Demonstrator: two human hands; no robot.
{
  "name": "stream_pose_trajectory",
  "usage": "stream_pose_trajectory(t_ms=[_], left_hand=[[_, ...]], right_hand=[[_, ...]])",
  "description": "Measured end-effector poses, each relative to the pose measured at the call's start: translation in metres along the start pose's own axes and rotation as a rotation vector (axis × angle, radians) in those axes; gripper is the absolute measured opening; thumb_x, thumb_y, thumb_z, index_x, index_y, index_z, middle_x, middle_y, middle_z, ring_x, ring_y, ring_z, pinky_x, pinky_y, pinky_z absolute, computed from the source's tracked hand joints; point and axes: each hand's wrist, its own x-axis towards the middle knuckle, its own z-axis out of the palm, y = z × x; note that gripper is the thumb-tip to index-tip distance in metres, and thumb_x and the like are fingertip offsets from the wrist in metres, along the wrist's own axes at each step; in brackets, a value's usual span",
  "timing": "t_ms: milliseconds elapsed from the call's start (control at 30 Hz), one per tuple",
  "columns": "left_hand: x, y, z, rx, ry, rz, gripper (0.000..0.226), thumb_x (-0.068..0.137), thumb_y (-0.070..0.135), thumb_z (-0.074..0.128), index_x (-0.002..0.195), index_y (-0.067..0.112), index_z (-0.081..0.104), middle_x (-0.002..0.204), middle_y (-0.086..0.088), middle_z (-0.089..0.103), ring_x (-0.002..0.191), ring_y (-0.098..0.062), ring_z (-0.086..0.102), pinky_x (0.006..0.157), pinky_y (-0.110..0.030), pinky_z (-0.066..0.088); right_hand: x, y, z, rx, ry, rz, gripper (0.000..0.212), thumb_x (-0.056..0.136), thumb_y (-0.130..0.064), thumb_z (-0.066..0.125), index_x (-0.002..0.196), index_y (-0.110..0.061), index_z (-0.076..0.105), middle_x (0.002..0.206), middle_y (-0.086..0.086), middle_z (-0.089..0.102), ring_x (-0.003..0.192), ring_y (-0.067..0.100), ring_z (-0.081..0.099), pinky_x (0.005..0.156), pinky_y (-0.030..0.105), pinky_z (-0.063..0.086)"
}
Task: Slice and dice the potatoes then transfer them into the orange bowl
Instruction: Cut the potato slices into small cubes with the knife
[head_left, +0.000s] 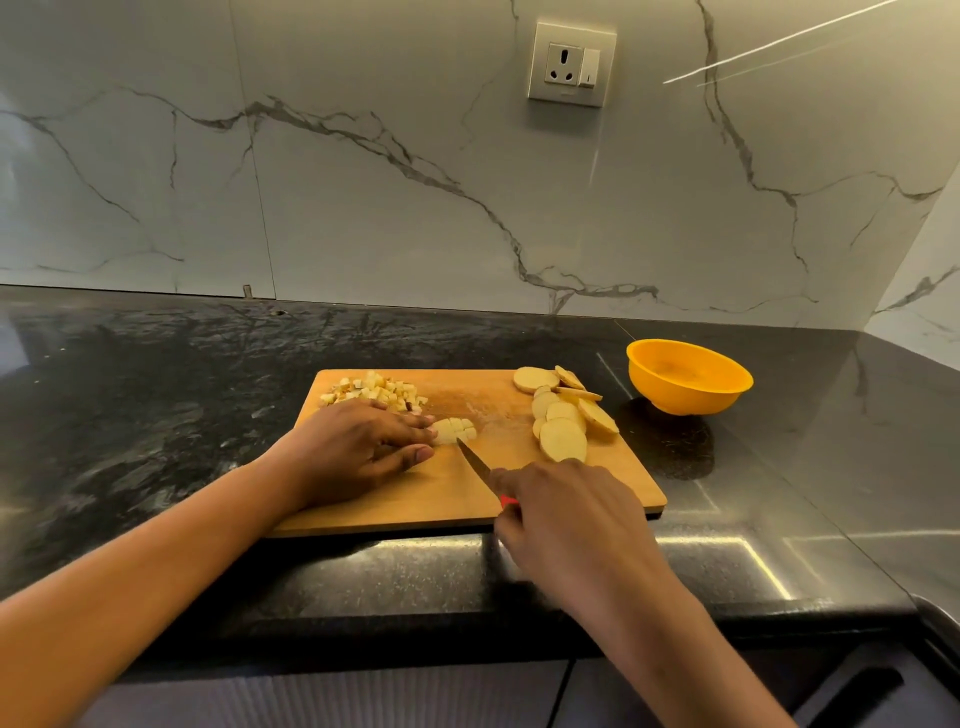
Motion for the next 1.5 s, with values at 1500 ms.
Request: stream_pose_trajectory(t_ms=[1500], left_hand=[[-0.007,-0.01,-0.005,0.254,-0.002,0.043,0.079,0.078,0.079,-0.004,0.123,0.048,0.052,0.127,0.033,0.05,0.123,0.017,0.031,0.106,-0.028,0.013]], right_hand=[[0.043,-0.019,0.022,0.01,-0.045,0.024,0.035,0.098,-0.03,0.045,0.131,-0.022,0.053,0.11,0.001,0.061,0.099,0.018,0.055,0.071,0.028,0.039]])
